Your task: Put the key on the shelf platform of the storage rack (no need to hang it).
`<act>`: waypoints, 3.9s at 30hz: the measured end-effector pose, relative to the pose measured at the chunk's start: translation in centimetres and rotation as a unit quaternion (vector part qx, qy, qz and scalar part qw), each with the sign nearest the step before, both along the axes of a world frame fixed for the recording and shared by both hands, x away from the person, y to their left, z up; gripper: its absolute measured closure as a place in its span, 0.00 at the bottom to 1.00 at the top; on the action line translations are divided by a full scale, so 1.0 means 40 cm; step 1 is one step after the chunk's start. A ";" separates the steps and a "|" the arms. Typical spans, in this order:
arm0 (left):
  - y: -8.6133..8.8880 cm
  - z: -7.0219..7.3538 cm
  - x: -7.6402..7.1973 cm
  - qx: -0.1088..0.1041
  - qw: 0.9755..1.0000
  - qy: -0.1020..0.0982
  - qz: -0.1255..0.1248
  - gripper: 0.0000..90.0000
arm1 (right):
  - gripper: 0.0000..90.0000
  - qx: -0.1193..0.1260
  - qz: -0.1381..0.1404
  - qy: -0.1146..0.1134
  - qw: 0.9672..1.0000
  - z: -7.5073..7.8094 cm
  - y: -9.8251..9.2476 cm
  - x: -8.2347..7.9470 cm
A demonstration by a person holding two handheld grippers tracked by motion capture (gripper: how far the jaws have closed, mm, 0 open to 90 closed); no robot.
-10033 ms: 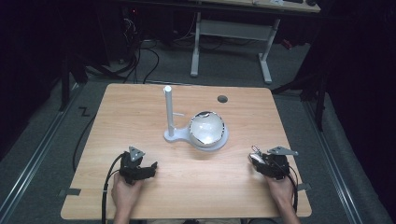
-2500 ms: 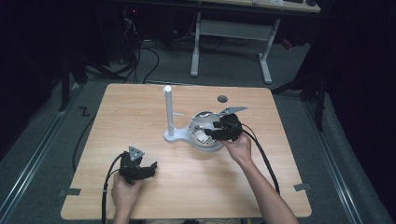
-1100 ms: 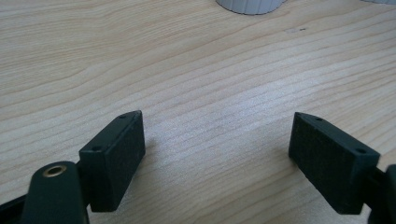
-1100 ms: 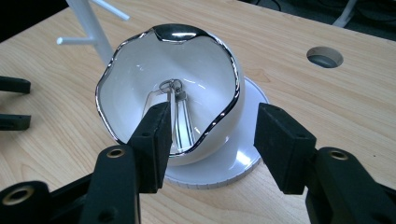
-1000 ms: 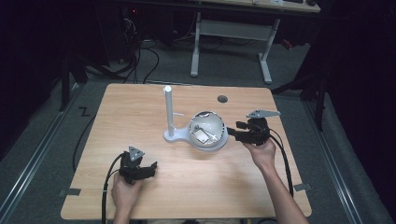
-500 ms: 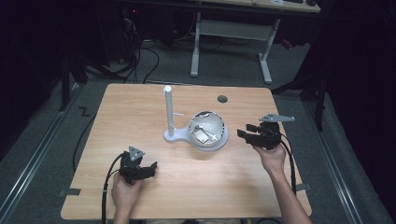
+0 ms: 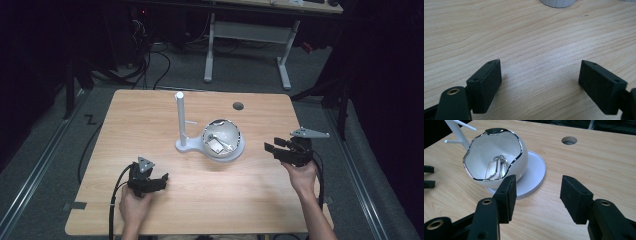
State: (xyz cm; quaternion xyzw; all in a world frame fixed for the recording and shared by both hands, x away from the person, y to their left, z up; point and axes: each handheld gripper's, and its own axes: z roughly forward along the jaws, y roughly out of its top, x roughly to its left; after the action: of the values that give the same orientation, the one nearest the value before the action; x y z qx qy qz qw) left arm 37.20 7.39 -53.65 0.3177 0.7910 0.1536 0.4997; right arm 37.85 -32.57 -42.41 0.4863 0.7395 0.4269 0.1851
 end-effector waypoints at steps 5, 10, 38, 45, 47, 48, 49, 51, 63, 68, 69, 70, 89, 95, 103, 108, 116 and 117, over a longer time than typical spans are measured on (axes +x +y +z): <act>0.000 0.000 0.000 0.000 1.000 0.000 0.000 0.21 | 0.53 0.003 -0.004 -0.004 1.000 -0.005 -0.017 -0.017; 0.000 -0.001 0.000 0.003 1.000 -0.001 -0.001 0.21 | 0.53 0.014 -0.005 -0.007 1.000 0.001 -0.026 -0.035; -0.002 0.000 0.000 0.001 1.000 0.001 0.001 0.21 | 0.53 0.038 -0.013 -0.012 0.999 -0.036 -0.063 -0.121; -0.002 0.000 0.000 0.001 1.000 0.001 0.001 0.21 | 0.52 0.042 -0.014 -0.013 0.999 -0.050 -0.065 -0.135; -0.002 0.000 0.000 0.001 1.000 0.001 0.000 0.21 | 0.53 0.044 -0.014 -0.013 0.999 -0.054 -0.064 -0.139; -0.002 0.000 0.000 0.001 1.000 0.001 0.001 0.21 | 0.52 0.045 -0.014 -0.013 0.999 -0.057 -0.063 -0.140; -0.002 0.000 0.000 0.001 1.000 0.001 0.001 0.21 | 0.52 0.048 -0.015 -0.012 0.999 -0.060 -0.063 -0.141; -0.002 0.000 0.000 0.001 1.000 0.001 0.000 0.21 | 0.52 0.051 -0.015 -0.011 0.999 -0.066 -0.059 -0.143; -0.002 0.000 0.000 0.001 1.000 0.001 0.001 0.21 | 0.52 0.048 -0.005 0.004 0.999 -0.106 -0.034 -0.152; -0.002 0.000 0.000 0.001 1.000 0.001 0.001 0.21 | 0.53 0.045 -0.004 0.009 0.999 -0.128 -0.018 -0.153; -0.002 0.000 0.000 0.001 1.000 0.001 0.001 0.21 | 0.53 0.043 -0.003 0.009 0.999 -0.131 -0.014 -0.152; -0.002 0.000 0.000 0.001 1.000 0.001 0.001 0.21 | 0.53 0.043 -0.003 0.010 0.999 -0.134 -0.011 -0.151; -0.002 0.000 0.000 0.001 1.000 0.001 0.001 0.21 | 0.54 0.027 0.015 0.031 0.999 -0.179 0.040 -0.127; -0.002 0.000 0.000 0.001 1.000 0.001 0.001 0.21 | 0.54 0.019 0.018 0.032 0.999 -0.189 0.055 -0.118; -0.002 0.000 0.000 0.001 1.000 0.001 0.000 0.21 | 0.55 -0.011 0.018 0.035 0.999 -0.206 0.074 -0.107; -0.002 -0.001 -0.001 0.002 1.000 0.001 -0.001 0.21 | 0.56 -0.034 0.015 0.038 0.999 -0.220 0.087 -0.104; -0.002 0.000 -0.001 0.000 1.000 0.001 0.001 0.21 | 0.56 -0.045 0.013 0.042 0.998 -0.234 0.096 -0.098; -0.003 0.000 -0.001 0.000 1.000 0.001 0.002 0.21 | 0.56 -0.048 0.014 0.042 0.998 -0.235 0.097 -0.098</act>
State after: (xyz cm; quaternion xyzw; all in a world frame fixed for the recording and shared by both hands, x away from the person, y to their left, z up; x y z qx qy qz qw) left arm 37.18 7.29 -53.66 0.3164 0.7923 0.1536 0.4985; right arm 33.94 -28.71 -51.81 0.4843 0.7729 0.3725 0.1713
